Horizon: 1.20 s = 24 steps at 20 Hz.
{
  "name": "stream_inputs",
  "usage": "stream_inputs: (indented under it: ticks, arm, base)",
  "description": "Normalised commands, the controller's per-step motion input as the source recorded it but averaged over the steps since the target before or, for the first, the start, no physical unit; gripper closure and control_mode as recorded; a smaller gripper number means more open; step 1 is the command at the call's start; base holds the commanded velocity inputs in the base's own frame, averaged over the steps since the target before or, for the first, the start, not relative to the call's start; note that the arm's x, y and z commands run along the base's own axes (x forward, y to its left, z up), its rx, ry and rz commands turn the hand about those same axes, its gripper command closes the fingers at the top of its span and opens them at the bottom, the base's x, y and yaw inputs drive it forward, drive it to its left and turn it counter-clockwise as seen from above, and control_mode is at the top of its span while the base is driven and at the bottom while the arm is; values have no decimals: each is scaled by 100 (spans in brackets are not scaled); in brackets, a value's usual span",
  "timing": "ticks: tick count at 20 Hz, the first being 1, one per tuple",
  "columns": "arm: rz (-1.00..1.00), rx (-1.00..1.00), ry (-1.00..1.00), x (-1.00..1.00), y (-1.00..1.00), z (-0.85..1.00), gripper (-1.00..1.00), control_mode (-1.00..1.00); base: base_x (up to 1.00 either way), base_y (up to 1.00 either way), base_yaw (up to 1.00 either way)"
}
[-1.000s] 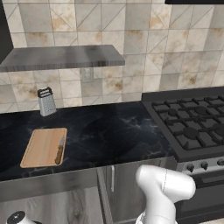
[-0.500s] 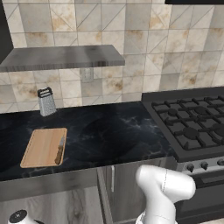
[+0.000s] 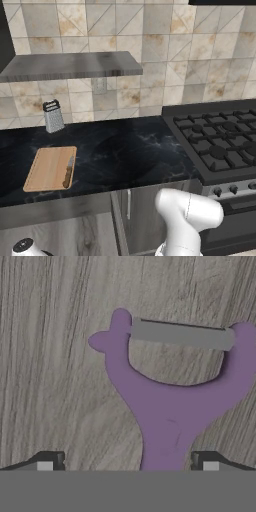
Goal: Open the drawer on the left and place the cutting tools on the cutting board.
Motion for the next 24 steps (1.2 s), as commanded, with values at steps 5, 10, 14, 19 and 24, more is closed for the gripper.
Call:
stream_inputs:
  ticks: [5, 10, 14, 19, 24]
  arm:
    - [0, 0, 3, -4, -1, -9, 100, -100]
    - [0, 0, 2, -5, 0, -5, 100, -100]
    - [0, 0, 0, -5, 0, 0, 100, -100]
    - [0, 0, 0, -22, 0, 44, 100, -100]
    - [0, 1, 0, -20, -10, 98, 100, -100]
  base:
    - [0, 0, 0]
    - [0, 0, 0]
    - [0, 0, 0]
    - [0, 0, 0]
    - [0, 0, 0]
